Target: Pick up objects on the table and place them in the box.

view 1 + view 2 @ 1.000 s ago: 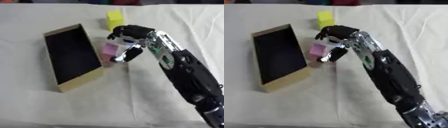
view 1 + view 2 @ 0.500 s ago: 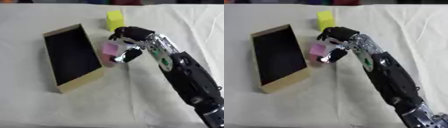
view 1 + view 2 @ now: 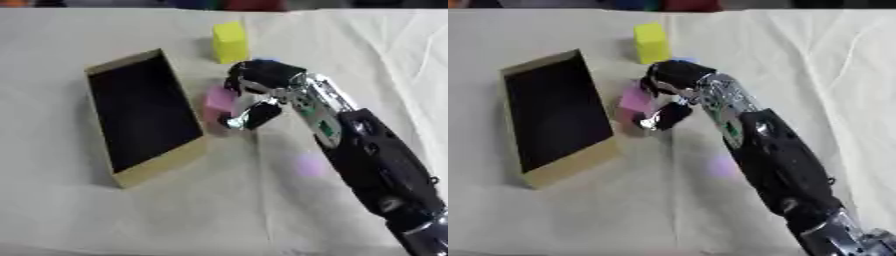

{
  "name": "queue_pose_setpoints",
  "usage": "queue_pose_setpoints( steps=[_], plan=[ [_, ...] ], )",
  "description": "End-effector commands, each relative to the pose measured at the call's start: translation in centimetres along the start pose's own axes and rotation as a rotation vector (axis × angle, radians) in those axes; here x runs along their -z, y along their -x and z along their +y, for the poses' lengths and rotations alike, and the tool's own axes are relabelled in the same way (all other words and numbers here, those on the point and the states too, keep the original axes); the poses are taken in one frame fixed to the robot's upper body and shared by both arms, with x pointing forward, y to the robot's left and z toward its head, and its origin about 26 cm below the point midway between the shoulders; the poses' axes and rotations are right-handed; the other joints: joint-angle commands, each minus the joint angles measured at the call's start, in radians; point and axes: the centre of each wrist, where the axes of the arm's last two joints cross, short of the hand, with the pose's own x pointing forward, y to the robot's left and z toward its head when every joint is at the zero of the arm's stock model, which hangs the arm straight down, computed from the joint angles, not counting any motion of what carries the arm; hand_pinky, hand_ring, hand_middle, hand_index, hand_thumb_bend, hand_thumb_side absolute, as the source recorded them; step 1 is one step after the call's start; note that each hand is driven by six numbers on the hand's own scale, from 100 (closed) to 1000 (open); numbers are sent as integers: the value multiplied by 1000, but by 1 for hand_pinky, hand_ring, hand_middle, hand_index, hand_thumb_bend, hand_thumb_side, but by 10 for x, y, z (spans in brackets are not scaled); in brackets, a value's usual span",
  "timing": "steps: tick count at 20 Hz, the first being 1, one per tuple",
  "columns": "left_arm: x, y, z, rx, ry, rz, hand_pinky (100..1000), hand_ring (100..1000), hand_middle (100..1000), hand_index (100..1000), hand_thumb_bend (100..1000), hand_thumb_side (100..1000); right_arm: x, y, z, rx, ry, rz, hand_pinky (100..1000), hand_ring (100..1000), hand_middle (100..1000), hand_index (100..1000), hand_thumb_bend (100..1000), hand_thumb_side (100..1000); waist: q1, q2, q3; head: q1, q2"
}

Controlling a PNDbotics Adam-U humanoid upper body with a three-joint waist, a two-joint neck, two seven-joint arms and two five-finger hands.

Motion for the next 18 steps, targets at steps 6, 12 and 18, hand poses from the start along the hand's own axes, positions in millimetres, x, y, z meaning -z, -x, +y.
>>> queue_pose_setpoints(
  steps=[6,12,18],
  plan=[
    [5,-6,2,9,9,-26,649,655,752,820,100,742,3,-9,-28,9,145,-25,790,876,484,669,191,640,2,-27,-4,1,-5],
    [5,-5,3,12,13,-22,649,656,753,820,100,741,3,-15,-48,12,213,-41,767,828,482,669,162,629,2,-36,-8,3,-6],
    [5,-6,2,7,20,-20,649,656,753,820,100,740,14,-39,-78,7,301,-112,753,807,482,674,108,625,1,-46,-1,-4,-2]
  ],
)
